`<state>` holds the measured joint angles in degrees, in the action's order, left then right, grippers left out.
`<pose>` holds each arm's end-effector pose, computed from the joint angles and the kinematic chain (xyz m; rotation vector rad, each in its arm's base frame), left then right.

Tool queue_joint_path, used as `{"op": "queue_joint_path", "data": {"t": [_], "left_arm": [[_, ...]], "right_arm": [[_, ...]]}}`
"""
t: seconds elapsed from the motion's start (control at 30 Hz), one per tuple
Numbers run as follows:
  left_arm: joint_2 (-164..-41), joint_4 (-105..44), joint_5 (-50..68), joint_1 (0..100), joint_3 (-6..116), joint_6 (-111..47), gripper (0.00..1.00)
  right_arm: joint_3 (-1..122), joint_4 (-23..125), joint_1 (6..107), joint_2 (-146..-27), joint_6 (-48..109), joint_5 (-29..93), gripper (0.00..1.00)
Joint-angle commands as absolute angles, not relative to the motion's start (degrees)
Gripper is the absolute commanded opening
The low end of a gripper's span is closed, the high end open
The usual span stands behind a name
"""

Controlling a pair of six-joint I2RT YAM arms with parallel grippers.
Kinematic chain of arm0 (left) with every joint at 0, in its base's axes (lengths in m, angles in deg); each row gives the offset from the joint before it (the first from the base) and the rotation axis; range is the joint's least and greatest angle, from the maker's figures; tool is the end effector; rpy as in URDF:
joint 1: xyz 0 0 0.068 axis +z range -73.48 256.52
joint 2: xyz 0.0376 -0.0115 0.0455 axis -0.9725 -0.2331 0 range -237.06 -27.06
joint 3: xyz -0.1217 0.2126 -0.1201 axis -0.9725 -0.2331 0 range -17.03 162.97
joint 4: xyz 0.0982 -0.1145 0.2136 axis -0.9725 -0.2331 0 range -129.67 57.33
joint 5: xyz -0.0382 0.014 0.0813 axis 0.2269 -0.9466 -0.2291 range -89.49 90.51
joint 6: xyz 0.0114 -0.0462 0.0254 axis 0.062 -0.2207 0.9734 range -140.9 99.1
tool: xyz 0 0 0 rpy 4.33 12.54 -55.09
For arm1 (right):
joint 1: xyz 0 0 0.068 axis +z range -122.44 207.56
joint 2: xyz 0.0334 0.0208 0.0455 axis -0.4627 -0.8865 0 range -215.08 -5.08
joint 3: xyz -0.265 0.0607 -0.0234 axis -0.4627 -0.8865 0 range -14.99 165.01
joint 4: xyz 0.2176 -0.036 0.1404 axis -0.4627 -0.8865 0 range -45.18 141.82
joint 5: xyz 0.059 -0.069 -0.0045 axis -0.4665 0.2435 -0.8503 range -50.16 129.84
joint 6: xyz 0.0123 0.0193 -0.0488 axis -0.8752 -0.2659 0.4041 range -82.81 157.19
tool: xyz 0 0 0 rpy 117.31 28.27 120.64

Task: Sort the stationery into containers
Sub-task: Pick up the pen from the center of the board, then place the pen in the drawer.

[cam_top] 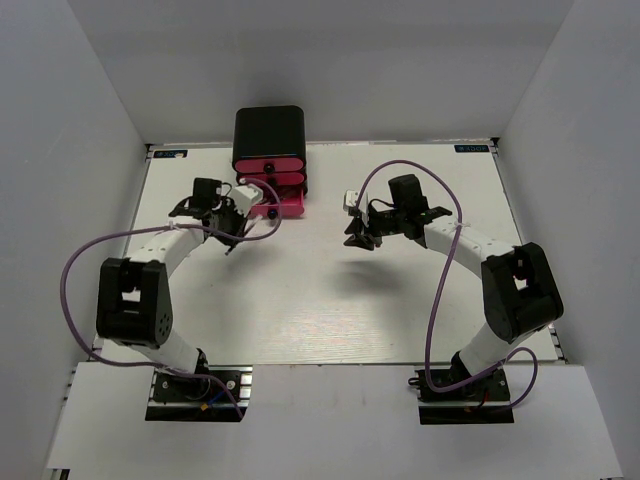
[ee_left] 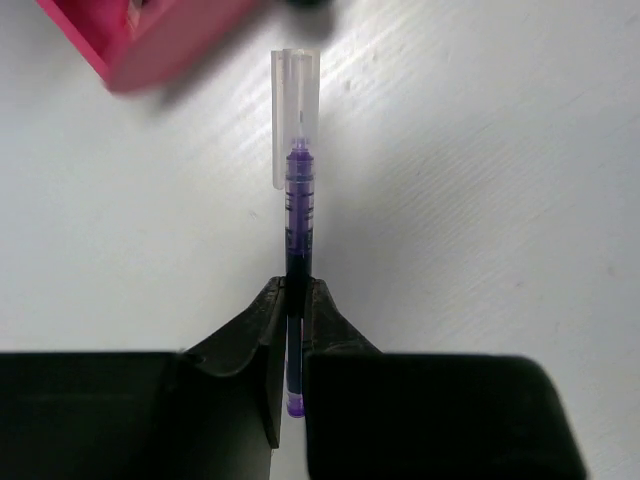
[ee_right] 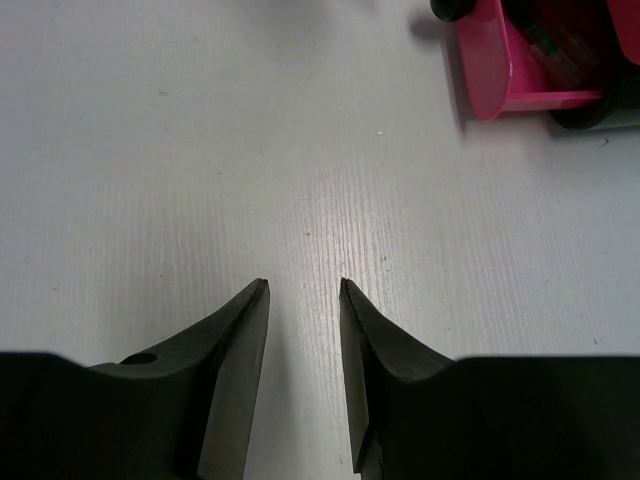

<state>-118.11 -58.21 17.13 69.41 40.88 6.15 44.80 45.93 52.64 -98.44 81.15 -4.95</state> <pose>0.3153 -0.0496 0.2014 0.8472 2.4026 -0.2428 0.3059 0.1708 0.2285 -1.5057 1.4782 0.6816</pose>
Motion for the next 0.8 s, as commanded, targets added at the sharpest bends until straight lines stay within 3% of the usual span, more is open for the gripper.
{"op": "queue_joint_path", "data": {"t": [0.0, 0.17, 0.37, 0.77], "left_arm": [[-113.11, -56.66, 22.56, 68.62, 45.01, 9.77, 0.0], [-116.61, -54.37, 23.36, 68.61, 49.05, 15.22, 0.0], [-125.75, -55.25, 21.95, 67.56, 62.05, 18.82, 0.0], [-132.35, -53.33, 22.57, 65.27, 65.32, 25.68, 0.0]], "right_arm": [[46.27, 46.28, 52.43, -98.33, 81.66, -6.48, 0.41], [46.27, 46.37, 52.43, -98.33, 81.66, -6.48, 0.41], [46.18, 46.37, 52.43, -97.63, 81.57, -6.3, 0.41], [44.77, 46.11, 52.26, -96.39, 82.01, -5.69, 0.41]]}}
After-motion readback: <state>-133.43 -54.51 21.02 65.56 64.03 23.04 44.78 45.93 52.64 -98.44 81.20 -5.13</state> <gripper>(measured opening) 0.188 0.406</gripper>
